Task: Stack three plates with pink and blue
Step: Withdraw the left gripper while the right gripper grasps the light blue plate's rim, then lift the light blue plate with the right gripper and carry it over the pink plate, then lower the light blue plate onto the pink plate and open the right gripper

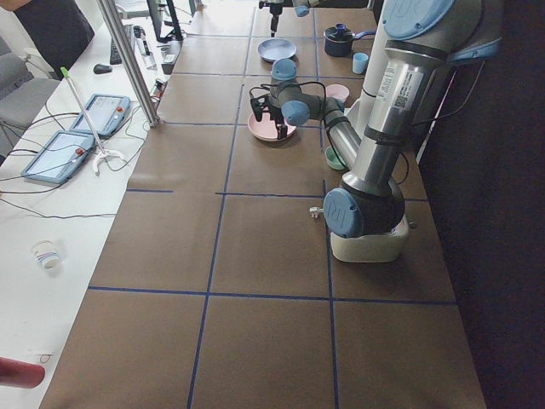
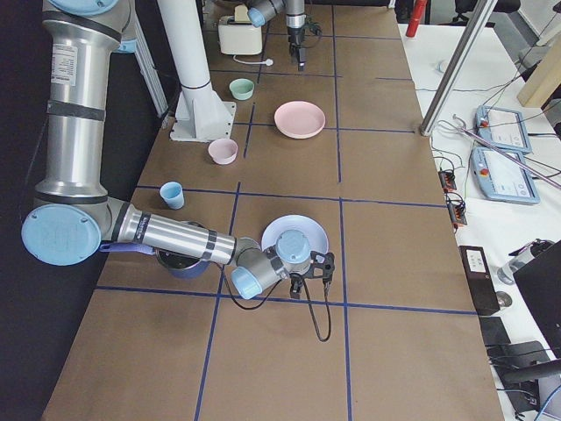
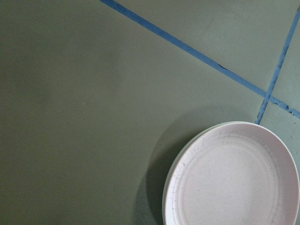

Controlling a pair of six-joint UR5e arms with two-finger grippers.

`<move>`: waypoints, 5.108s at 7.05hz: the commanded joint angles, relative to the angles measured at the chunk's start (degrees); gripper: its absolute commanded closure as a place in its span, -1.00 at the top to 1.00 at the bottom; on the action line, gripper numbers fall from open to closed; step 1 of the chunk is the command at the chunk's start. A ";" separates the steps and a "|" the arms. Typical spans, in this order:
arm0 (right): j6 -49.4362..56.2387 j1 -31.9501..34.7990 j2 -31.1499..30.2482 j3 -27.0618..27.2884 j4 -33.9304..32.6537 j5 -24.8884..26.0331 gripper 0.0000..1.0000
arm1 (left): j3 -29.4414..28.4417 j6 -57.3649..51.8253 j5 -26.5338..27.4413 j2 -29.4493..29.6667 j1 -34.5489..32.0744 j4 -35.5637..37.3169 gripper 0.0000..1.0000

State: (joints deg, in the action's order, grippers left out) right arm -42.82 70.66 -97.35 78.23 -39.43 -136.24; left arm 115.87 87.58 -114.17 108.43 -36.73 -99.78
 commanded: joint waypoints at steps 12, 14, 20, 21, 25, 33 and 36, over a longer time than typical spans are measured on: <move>-6.39 -4.04 0.76 2.36 4.69 0.29 -1.00 | 4.98 -21.89 -0.35 -6.30 -6.41 10.57 1.00; -9.19 -3.34 1.90 4.19 5.51 -2.45 -1.00 | 4.46 -31.28 -0.35 -9.28 -10.53 10.57 1.00; -29.80 -3.51 12.77 10.35 5.60 -6.14 -1.00 | -11.24 -70.28 -12.00 -13.16 -31.16 9.61 1.00; -33.35 -4.12 15.24 11.32 5.60 -6.05 -1.00 | -14.32 -77.14 -12.82 -13.07 -35.39 9.69 1.00; -43.92 -19.10 22.73 15.96 4.63 6.28 -0.99 | -19.19 -86.08 -16.70 -13.07 -41.49 9.78 1.00; -43.84 -40.59 31.79 22.75 -19.45 31.37 -0.98 | -20.16 -85.73 -16.70 -13.07 -41.40 9.78 1.00; -43.84 -42.09 31.70 23.02 -19.37 33.05 -0.94 | -20.07 -85.56 -16.70 -12.98 -41.40 9.70 1.00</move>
State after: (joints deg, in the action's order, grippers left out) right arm -86.66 29.38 -65.64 101.13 -58.86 -104.31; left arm 95.77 1.98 -130.87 95.44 -78.14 -90.08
